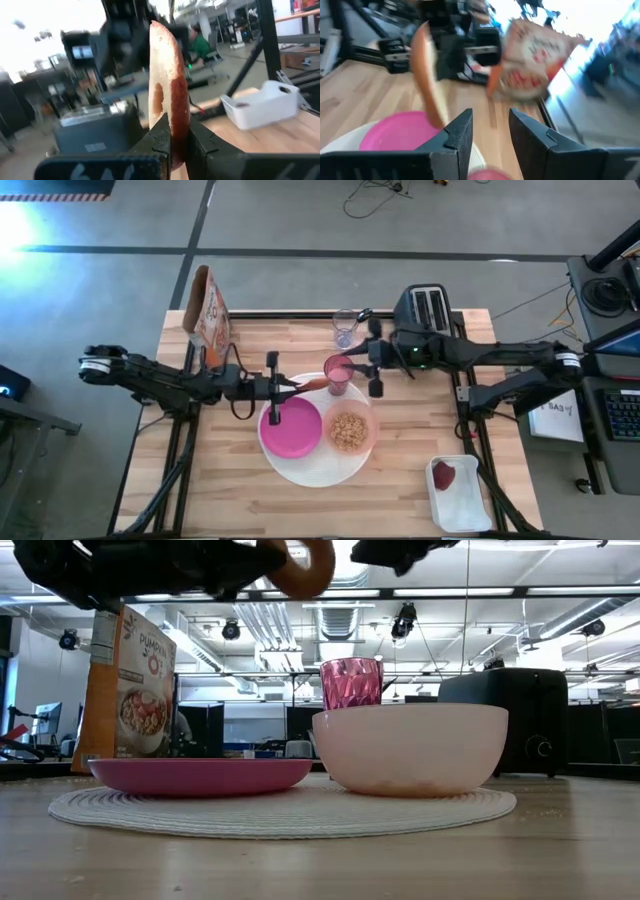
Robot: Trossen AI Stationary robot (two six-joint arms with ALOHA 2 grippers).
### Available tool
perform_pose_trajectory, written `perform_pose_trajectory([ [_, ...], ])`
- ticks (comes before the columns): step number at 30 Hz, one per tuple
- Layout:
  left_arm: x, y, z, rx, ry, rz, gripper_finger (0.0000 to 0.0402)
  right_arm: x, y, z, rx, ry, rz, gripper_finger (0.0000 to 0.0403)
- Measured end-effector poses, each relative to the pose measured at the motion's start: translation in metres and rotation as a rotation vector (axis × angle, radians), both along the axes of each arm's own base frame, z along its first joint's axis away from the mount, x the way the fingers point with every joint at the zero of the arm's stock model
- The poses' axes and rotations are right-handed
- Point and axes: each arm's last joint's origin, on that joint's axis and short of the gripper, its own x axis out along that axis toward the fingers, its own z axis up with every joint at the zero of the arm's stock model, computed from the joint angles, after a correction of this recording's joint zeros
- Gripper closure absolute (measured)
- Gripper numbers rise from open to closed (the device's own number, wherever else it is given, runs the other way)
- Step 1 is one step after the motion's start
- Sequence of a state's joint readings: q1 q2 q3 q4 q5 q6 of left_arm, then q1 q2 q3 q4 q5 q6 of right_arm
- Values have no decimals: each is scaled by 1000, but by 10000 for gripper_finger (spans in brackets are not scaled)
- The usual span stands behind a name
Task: Arrange a breakfast setting
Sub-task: Put the bagel from the black toaster on the pink plate on the white mat
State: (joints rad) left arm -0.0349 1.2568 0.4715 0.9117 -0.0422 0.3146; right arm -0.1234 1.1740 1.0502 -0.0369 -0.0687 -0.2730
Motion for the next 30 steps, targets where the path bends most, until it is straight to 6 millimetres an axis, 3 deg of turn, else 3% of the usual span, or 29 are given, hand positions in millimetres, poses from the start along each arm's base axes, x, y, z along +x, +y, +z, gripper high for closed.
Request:
perform_pose_trajectory([
  [8,-8,4,-2,-257,220,105,393,-27,1,2,224,133,-145,301],
  [15,-17,5,8,-678,562,256,393,-36,2,-3,356,206,-221,310],
  [19,-20,3,4,-868,743,299,393,-37,2,-7,358,250,-244,307],
  [26,-15,-6,-11,-1129,868,97,393,-34,1,-19,363,339,-262,309],
  [30,-12,-10,-17,-1209,889,84,393,-35,1,-26,377,400,-280,314],
])
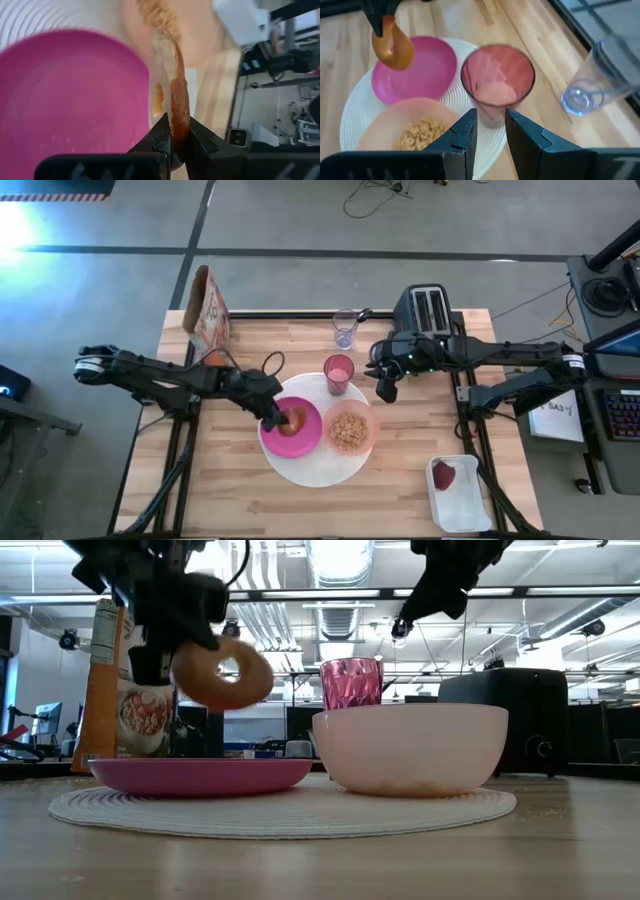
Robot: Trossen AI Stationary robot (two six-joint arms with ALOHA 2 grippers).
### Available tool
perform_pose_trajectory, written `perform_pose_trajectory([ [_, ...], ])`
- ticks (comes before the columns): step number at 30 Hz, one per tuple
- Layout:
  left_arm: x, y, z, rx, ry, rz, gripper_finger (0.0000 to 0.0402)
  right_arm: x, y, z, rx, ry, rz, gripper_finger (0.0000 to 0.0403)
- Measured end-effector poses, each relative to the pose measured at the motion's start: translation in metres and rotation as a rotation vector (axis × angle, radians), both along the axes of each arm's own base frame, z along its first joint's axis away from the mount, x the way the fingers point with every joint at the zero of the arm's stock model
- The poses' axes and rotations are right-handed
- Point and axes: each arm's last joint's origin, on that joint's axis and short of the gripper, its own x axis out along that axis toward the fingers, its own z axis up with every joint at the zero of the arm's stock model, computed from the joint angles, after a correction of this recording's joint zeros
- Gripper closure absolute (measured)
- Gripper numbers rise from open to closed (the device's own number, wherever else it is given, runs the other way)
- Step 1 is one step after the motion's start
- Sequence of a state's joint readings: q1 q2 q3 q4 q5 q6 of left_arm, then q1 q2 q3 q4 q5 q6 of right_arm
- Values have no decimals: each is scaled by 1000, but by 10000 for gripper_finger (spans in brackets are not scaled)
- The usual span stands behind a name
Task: Arrange a breakfast setting
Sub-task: Put the bagel from the black toaster on the pink plate on the white mat
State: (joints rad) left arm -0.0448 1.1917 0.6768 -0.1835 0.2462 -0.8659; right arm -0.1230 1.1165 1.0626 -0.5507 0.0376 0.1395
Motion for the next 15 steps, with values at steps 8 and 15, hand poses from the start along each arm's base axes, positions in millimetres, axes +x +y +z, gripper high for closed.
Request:
perform_pose_trajectory([
  [8,8,-3,-32,-82,72,11,380,-5,0,-3,18,48,-29,310],
  [15,14,-4,-38,-149,51,-23,353,-7,0,-2,25,61,-36,314],
])
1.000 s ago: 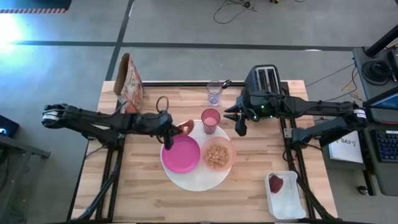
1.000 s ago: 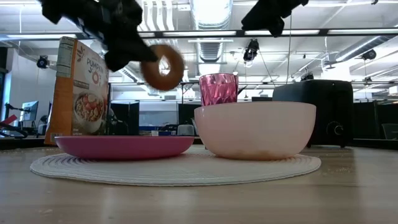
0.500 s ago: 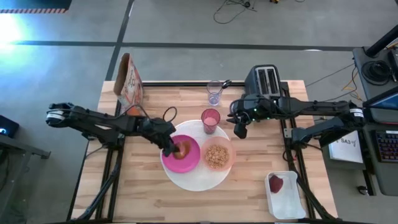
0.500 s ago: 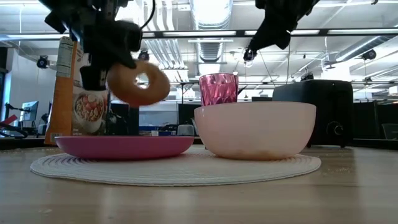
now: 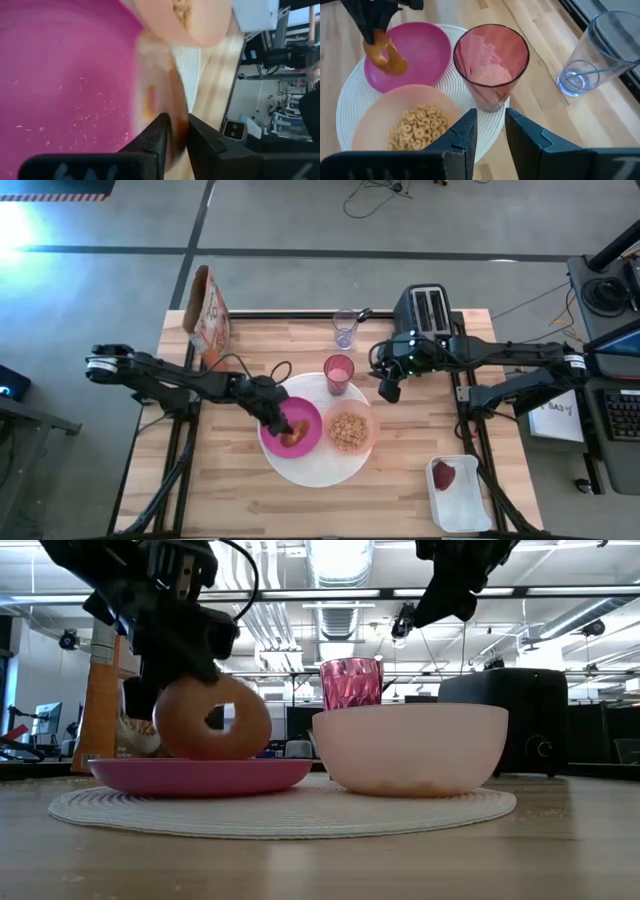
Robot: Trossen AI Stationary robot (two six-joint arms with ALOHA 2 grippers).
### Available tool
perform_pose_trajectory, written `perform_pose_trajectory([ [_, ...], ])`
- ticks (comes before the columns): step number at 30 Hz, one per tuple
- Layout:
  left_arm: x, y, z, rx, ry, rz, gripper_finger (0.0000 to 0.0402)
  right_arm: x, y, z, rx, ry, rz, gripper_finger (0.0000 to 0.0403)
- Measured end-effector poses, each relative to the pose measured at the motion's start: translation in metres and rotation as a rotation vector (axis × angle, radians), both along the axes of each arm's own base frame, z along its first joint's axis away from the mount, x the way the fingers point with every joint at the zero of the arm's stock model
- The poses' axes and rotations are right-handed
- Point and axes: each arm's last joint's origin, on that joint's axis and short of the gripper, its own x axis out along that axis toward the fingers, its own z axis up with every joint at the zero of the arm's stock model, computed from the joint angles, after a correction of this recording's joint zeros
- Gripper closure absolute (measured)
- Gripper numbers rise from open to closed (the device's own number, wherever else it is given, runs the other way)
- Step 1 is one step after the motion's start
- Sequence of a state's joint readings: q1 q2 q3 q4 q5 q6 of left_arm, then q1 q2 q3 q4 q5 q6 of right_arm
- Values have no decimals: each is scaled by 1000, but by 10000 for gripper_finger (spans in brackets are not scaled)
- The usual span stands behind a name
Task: Arrange a breakfast setting
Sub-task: Put the bagel from the black toaster on the pink plate on the white mat, then put the apple from the white bin to the top of the pink plate on the white mat
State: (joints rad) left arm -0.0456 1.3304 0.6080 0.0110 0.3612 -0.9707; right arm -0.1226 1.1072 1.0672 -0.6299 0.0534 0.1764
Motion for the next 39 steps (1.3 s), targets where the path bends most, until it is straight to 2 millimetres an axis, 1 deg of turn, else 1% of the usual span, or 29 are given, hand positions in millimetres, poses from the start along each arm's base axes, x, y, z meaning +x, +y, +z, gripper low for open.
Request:
perform_pose_trajectory([
  [4,-3,0,6,16,-25,-2,328,-1,0,0,1,11,0,312],
  [10,-6,2,12,126,-54,-24,286,-1,0,0,8,13,-6,305],
  [13,-7,3,21,188,-57,-50,275,-2,0,-1,33,24,-29,307],
  [21,-10,6,46,330,25,-104,272,-10,1,-8,68,122,-57,311],
  [23,-12,7,51,378,63,-115,272,-14,2,-11,107,169,-97,308],
  [27,-10,10,63,508,59,-98,272,-24,3,-16,178,274,-181,302],
  [29,-8,10,65,546,38,-89,272,-29,4,-19,215,321,-230,299],
  [33,-8,10,62,556,21,-87,272,-37,5,-23,268,402,-316,298],
  [39,-7,11,62,596,0,-98,272,-43,7,-24,279,460,-339,297],
])
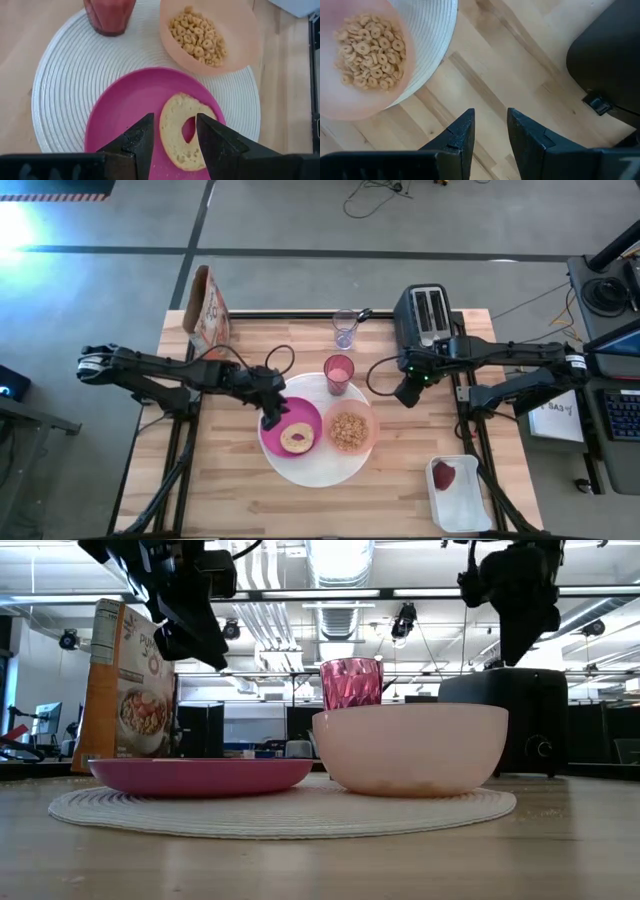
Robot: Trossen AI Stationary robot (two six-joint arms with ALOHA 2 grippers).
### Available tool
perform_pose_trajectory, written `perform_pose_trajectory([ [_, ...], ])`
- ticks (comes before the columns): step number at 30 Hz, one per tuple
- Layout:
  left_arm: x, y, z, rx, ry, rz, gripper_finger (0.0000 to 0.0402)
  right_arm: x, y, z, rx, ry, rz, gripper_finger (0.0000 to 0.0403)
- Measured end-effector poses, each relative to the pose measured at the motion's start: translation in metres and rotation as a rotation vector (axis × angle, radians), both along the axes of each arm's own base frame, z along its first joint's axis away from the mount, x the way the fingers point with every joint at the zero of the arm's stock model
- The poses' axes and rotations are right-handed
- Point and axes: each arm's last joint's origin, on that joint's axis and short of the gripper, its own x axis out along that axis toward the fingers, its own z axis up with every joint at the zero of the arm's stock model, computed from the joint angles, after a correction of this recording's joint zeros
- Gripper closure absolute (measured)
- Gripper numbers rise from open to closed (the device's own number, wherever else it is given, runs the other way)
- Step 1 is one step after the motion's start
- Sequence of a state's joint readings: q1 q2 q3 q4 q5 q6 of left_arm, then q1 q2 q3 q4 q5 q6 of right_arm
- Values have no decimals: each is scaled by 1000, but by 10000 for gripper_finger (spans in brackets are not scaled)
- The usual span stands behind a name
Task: Arrange a breakfast setting
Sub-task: Put the apple from the white bin to the top of the pink plate on the white mat
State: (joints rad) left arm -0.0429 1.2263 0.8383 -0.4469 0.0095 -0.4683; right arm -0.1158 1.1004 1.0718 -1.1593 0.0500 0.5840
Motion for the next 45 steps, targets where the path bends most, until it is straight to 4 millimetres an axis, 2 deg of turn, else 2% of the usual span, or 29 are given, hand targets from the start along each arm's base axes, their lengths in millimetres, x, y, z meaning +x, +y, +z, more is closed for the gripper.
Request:
perform_pose_trajectory([
  [10,2,3,2,22,-25,24,272,-1,0,-1,4,16,8,250],
  [14,2,3,2,10,-27,36,272,-1,2,-1,94,4,-26,236],
  [19,1,0,3,-21,-30,57,272,-1,4,-1,199,0,-185,239],
  [27,3,-18,-3,-24,-4,-11,284,0,14,-1,316,13,-254,249],
  [33,-1,-31,-5,-21,19,-63,288,0,34,-1,342,33,-281,248],
  [45,-14,-42,-8,-22,-5,-122,288,-13,94,-1,398,97,-381,241],
])
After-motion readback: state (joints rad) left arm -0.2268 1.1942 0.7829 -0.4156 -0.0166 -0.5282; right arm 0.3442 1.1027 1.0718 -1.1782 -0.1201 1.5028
